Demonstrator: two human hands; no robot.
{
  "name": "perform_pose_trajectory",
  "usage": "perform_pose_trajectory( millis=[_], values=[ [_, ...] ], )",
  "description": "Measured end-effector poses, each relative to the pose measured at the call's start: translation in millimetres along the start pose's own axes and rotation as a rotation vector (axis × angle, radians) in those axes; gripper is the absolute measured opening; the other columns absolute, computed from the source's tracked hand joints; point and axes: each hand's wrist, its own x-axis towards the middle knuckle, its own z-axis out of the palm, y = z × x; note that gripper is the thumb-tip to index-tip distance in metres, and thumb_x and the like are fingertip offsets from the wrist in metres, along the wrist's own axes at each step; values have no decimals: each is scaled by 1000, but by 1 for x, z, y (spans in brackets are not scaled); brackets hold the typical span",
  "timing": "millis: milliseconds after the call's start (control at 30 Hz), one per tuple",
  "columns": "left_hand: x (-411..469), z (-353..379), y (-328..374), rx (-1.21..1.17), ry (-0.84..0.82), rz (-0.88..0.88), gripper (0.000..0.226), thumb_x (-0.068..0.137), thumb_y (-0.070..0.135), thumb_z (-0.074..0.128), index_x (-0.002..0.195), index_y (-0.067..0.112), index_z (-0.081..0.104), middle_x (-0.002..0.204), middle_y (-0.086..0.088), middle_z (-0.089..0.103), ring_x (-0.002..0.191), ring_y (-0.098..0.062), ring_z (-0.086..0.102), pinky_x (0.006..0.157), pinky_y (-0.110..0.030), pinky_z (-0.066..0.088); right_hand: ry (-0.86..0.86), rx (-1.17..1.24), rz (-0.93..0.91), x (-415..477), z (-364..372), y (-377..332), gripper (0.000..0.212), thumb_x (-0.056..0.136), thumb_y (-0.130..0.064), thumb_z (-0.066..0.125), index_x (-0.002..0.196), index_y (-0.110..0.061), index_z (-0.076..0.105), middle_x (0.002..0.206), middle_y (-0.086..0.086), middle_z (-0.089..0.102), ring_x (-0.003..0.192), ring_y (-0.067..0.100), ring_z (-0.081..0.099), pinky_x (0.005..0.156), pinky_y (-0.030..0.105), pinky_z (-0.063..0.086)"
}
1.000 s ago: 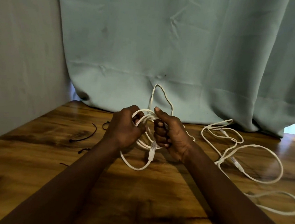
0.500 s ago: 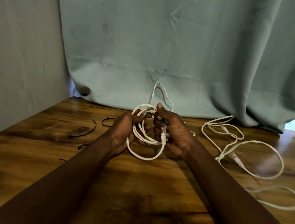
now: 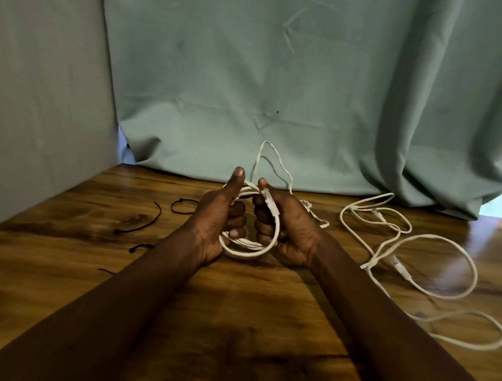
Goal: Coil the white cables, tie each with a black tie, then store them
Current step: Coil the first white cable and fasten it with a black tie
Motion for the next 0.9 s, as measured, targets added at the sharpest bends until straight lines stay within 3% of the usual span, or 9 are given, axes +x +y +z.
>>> perform_pose_trajectory(
  millis=[200, 267, 367, 433, 533, 633, 767, 833, 900],
  values=[
    [0, 3, -1, 11, 59, 113, 37, 102, 37, 61, 73, 20, 47, 53, 5, 29, 36, -5, 23, 34, -15, 20, -110, 25, 47, 2, -3, -1, 58, 103, -55, 45, 56, -20, 46, 41, -6, 30, 29, 6, 21, 36, 20, 19],
    [-1, 4, -2, 52, 91, 163, 36, 103, 37, 60, 73, 20, 46, 55, 5, 28, 37, -5, 23, 35, -15, 19, -126, 33, 42, 2, -4, -1, 61, 99, -65, 44, 63, -16, 48, 43, -5, 31, 29, 6, 23, 39, 22, 17],
    [-2, 5, -6, 88, 184, 222, 34, 103, 40, 58, 81, 17, 50, 54, 4, 31, 39, -7, 26, 37, -16, 21, -164, 95, 29, -1, -4, 0, 71, 89, -78, 48, 77, -10, 59, 53, -1, 34, 35, 8, 31, 40, 21, 30],
    [-1, 3, -5, 70, 255, 240, 33, 104, 42, 56, 85, 15, 52, 54, 3, 35, 40, -8, 29, 38, -17, 21, -203, 118, 2, -2, -2, 1, 65, 87, -74, 56, 83, -10, 65, 60, 0, 33, 44, 10, 36, 46, 22, 35],
    [-1, 1, -1, 17, 327, 231, 34, 106, 41, 52, 87, 14, 56, 59, 0, 39, 42, -9, 31, 38, -17, 21, -225, 173, -12, 0, 4, 5, 45, 82, -50, 73, 92, -7, 65, 63, 1, 42, 49, 9, 43, 49, 21, 42],
    [0, -2, 0, 16, 335, 222, 34, 107, 38, 51, 85, 13, 55, 59, 0, 38, 41, -8, 30, 36, -16, 21, -165, 160, -18, 4, 7, 10, 29, 91, -37, 64, 93, -8, 63, 63, 0, 51, 48, 7, 46, 47, 18, 36],
    [0, -4, 3, -97, 207, 184, 26, 109, 23, 45, 92, 13, 62, 52, 4, 37, 34, -5, 26, 35, -14, 20, -112, 167, -12, 8, 4, 12, 38, 99, -43, 54, 85, -11, 70, 65, 2, 59, 52, 10, 55, 51, 21, 40],
    [3, -7, 4, -131, 160, 161, 26, 105, 16, 42, 94, 12, 66, 53, 3, 40, 34, -6, 28, 39, -19, 23, -86, 219, 1, 9, 3, 12, 39, 101, -43, 53, 85, -11, 67, 64, 2, 59, 56, 13, 58, 58, 25, 48],
    [6, -10, 3, -157, 121, 128, 27, 102, 13, 42, 93, 11, 68, 53, 2, 45, 38, -9, 30, 52, -28, 24, -90, 292, 3, 9, 2, 11, 37, 103, -41, 51, 88, -10, 62, 58, -1, 55, 53, 12, 55, 54, 25, 51]
  ],
)
